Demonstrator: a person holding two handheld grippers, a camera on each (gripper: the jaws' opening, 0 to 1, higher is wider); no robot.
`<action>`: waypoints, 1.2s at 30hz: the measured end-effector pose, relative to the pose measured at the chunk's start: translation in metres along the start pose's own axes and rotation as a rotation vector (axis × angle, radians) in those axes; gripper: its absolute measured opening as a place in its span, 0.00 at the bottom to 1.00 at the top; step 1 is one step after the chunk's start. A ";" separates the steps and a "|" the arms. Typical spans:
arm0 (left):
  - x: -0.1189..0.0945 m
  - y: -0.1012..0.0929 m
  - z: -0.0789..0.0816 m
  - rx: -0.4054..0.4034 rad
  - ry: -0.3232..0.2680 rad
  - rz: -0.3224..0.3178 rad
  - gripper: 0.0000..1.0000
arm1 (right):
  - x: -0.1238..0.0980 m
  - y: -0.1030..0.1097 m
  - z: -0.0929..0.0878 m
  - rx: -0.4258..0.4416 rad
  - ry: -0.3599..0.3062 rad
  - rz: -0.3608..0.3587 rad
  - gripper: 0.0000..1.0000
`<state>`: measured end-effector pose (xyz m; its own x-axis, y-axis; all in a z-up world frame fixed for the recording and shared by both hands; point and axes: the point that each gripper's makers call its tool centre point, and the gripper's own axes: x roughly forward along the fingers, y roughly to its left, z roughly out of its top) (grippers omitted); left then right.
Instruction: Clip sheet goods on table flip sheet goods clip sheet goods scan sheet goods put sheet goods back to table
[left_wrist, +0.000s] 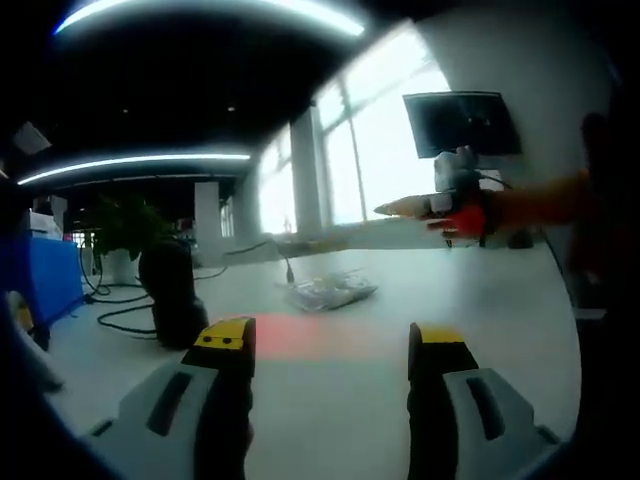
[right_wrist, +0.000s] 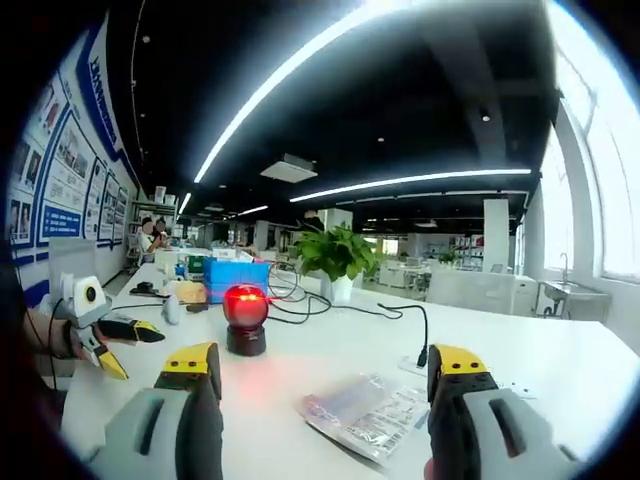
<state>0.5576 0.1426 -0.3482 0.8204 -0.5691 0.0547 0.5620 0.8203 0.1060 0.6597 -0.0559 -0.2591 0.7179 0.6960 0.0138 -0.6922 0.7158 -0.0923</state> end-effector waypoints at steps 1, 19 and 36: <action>0.000 0.000 0.000 -0.003 -0.001 0.002 0.54 | -0.004 0.001 0.003 0.000 -0.007 -0.002 0.79; -0.003 0.011 0.006 -0.047 -0.034 0.039 0.54 | -0.049 -0.023 0.002 0.007 -0.021 -0.081 0.78; -0.002 0.013 0.005 -0.053 -0.033 0.045 0.54 | -0.088 -0.025 -0.012 0.044 -0.045 -0.138 0.75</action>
<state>0.5626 0.1545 -0.3417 0.8418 -0.5321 0.0905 0.5298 0.8467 0.0499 0.6148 -0.1360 -0.2704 0.8028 0.5923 0.0679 -0.5908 0.8057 -0.0431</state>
